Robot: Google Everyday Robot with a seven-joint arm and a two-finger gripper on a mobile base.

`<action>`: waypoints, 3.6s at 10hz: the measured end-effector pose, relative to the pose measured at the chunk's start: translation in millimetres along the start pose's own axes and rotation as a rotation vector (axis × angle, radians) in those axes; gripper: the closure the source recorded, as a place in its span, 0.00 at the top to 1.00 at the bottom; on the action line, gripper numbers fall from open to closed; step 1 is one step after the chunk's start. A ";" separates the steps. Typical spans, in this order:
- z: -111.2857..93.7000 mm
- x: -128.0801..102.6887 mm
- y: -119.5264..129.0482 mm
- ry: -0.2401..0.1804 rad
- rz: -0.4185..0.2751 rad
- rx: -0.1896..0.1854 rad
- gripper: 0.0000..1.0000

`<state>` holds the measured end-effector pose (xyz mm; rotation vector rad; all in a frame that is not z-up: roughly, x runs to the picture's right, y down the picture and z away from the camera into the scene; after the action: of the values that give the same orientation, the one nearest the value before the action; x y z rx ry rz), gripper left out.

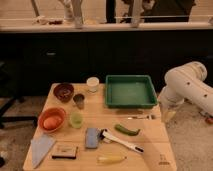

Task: Stack cups on top of each other

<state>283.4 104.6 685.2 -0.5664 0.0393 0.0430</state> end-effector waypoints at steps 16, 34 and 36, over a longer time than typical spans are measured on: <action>0.0 0.0 0.0 0.000 0.000 0.000 0.68; 35.4 -101.4 -4.3 -0.118 -0.548 -0.004 0.68; 35.3 -98.5 -2.6 -0.124 -0.554 0.005 0.68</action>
<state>186.1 118.4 721.1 -0.5530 -0.2384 -0.4605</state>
